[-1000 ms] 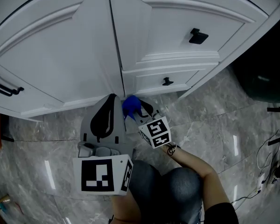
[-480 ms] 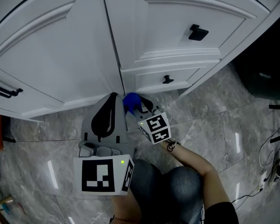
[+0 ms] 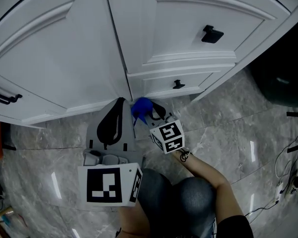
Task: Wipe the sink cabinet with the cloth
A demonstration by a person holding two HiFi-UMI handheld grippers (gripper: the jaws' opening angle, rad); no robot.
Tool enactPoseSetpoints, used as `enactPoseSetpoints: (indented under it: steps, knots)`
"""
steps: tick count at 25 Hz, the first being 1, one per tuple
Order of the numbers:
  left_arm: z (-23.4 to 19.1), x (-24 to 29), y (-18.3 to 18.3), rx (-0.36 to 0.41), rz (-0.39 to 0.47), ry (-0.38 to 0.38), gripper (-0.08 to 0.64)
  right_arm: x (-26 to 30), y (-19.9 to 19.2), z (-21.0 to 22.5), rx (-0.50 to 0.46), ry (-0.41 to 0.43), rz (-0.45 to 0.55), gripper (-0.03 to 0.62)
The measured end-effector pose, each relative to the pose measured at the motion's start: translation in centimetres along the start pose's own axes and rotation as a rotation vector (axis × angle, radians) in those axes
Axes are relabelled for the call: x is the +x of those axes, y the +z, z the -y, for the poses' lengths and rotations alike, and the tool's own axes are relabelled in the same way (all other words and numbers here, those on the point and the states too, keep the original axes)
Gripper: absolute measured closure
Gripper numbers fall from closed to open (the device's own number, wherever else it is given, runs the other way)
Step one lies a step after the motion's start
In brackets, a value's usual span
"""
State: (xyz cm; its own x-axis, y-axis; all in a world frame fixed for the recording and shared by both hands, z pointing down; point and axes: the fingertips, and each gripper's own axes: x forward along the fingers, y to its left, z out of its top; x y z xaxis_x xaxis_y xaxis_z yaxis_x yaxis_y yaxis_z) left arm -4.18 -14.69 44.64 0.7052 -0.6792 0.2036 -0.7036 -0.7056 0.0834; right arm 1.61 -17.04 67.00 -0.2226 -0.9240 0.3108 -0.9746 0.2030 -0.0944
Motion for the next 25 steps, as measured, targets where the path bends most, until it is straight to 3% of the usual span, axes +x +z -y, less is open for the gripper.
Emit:
enactPoseSetpoints:
  steps: [9,14,18,25]
  knots:
    - [0.3,0.7,-0.4,0.01,-0.014,-0.006,0.56,-1.5,0.6,1.8,-0.048,-0.062,0.074,0.479]
    - [0.6,1.0,-0.7,0.016,-0.02,-0.011,0.56,-2.6,1.4,2.8,-0.132,-0.102,0.135,0.479]
    - [0.9,1.3,-0.8,0.023,-0.026,-0.017,0.56,-2.8,1.6,2.9,-0.13,-0.097,0.145,0.479]
    - [0.7,1.4,-0.9,0.027,-0.031,-0.01,0.56,-3.2,1.8,3.5,-0.211,-0.123,0.141,0.479]
